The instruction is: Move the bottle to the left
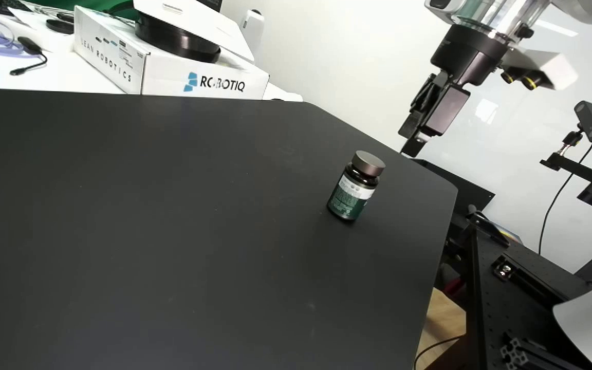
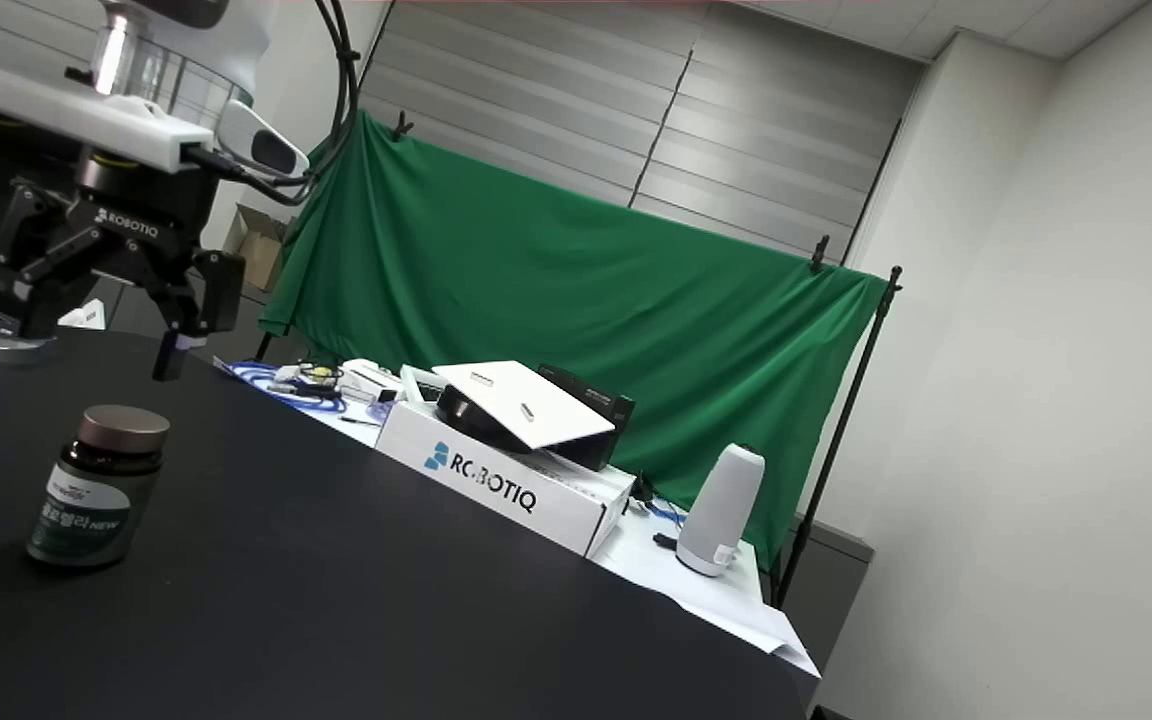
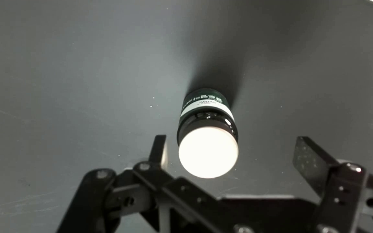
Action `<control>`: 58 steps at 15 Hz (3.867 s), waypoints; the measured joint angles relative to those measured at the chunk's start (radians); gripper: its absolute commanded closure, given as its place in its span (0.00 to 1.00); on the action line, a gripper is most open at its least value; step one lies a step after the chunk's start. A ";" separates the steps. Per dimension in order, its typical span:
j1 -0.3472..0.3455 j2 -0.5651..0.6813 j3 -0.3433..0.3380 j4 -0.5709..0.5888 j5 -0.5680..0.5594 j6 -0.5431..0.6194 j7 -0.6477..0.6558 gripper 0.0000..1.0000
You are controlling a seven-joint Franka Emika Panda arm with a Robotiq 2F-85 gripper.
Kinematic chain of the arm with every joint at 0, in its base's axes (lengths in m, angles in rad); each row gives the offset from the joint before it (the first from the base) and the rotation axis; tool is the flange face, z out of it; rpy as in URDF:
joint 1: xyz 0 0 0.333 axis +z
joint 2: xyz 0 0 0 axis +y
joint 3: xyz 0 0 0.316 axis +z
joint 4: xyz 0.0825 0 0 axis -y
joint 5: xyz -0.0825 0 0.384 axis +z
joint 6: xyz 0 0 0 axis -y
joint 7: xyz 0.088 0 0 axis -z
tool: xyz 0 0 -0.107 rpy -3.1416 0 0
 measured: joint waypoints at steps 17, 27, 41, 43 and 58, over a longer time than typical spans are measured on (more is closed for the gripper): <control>-0.028 0.196 -0.008 0.017 -0.020 0.245 -0.019 0.62; -0.019 0.202 0.000 0.042 0.074 0.265 -0.089 0.64; -0.009 0.157 0.026 0.175 0.001 0.067 -0.080 0.39; -0.009 0.158 0.026 0.175 0.001 0.067 -0.080 0.64; 0.022 0.621 0.097 0.747 -0.035 -0.003 -0.137 0.64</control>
